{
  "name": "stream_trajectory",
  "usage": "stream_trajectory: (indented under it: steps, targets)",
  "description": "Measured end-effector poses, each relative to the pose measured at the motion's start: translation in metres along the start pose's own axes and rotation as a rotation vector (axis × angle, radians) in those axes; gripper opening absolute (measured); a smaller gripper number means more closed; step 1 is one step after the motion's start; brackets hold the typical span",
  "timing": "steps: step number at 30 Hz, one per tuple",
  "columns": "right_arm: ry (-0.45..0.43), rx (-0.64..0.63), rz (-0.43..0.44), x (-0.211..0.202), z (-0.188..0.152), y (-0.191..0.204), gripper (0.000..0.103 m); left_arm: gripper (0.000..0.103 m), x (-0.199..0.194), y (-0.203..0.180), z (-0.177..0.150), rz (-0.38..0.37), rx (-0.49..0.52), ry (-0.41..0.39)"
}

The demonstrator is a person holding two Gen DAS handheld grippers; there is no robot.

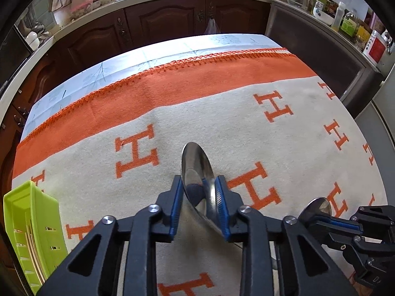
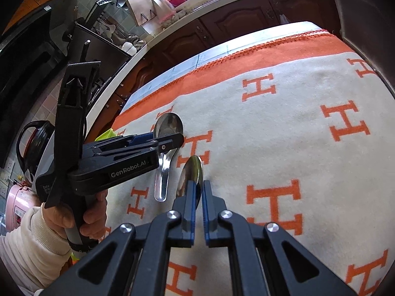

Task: Organize utensils
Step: 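Grasp the large metal spoon with the left while the right grasps the small metal spoon, then carry the large spoon into the green tray and open the left gripper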

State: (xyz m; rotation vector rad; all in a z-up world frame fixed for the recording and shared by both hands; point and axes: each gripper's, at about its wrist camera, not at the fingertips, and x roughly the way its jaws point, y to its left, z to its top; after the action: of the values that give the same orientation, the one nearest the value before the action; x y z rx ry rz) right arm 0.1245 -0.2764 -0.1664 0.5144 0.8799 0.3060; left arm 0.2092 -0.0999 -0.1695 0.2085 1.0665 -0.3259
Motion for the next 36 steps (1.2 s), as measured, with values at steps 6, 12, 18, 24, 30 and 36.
stream_trajectory:
  steps: [6,12,18,24,30,36]
  targets:
    - [0.004,0.031,0.007,-0.002,-0.001,-0.004,0.004,0.007,0.000,0.000,-0.001,-0.010,-0.025,0.004]
    - [-0.005,0.065,0.027,-0.007,-0.001,-0.008,0.003,0.004,-0.005,0.002,-0.006,-0.029,-0.042,0.026]
    - [-0.027,0.079,0.048,-0.021,0.000,-0.004,0.002,0.004,-0.026,0.010,-0.028,-0.055,-0.057,0.046]
    - [-0.054,0.077,0.071,-0.040,-0.002,0.008,0.002,0.004,-0.089,0.029,-0.063,-0.054,-0.131,-0.012]
    - [-0.058,0.048,0.095,-0.052,-0.004,0.036,0.003,0.004,-0.154,0.058,-0.106,0.013,-0.222,-0.068]
    - [-0.063,0.007,0.145,-0.064,-0.001,0.072,0.003,0.004,-0.197,0.089,-0.145,0.100,-0.265,-0.087]
